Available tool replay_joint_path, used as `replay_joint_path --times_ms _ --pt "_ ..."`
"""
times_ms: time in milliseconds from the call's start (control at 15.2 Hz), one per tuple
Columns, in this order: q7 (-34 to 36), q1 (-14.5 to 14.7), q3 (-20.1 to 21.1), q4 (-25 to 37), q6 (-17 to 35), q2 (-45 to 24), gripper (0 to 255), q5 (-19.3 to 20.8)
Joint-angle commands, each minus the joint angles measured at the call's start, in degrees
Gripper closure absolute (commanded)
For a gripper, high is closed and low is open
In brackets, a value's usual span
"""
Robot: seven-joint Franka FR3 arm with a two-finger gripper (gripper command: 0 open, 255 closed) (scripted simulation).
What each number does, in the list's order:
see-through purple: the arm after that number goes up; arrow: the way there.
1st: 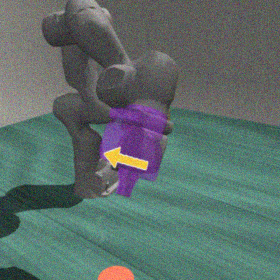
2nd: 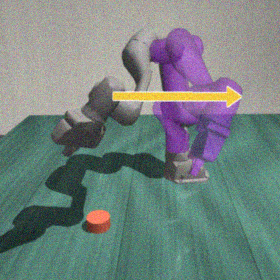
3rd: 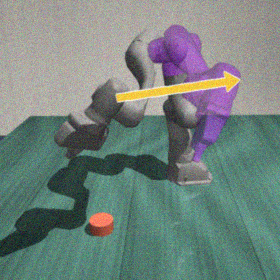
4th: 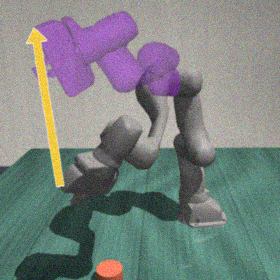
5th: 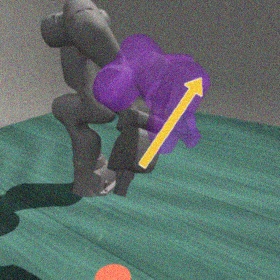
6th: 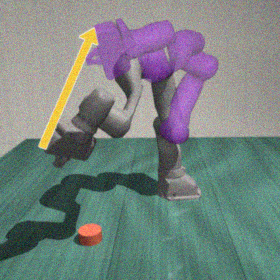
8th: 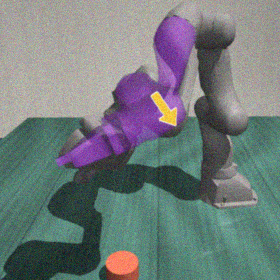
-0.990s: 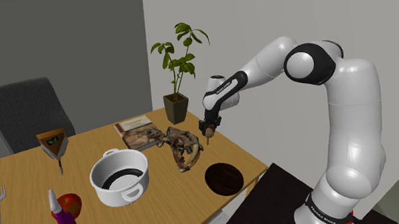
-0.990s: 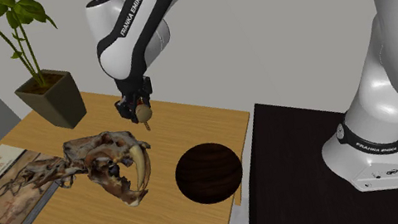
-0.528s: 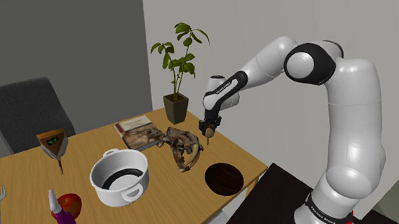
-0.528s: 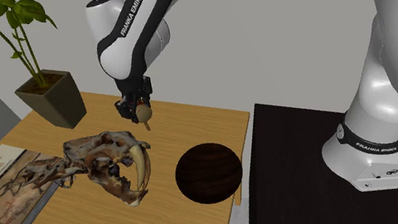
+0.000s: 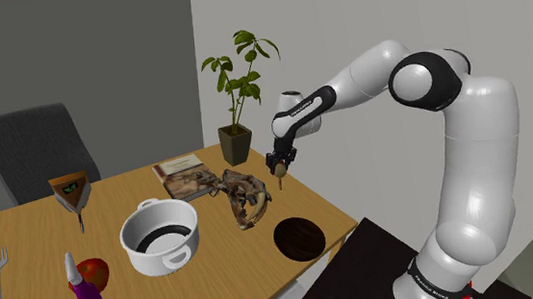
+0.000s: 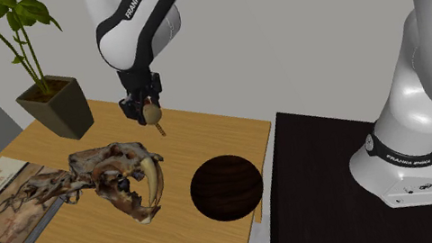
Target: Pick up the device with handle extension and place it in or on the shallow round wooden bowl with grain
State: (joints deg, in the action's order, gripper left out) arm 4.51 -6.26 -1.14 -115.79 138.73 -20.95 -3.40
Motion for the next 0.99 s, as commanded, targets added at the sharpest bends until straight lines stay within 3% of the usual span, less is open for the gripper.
replay_joint_path --times_ms 0,924 --pt "0.1 0.0 0.0 0.2 -1.3 1.1 255 0.1" --pt "0.7 0.1 -0.2 3.0 -10.3 7.3 255 0.6"
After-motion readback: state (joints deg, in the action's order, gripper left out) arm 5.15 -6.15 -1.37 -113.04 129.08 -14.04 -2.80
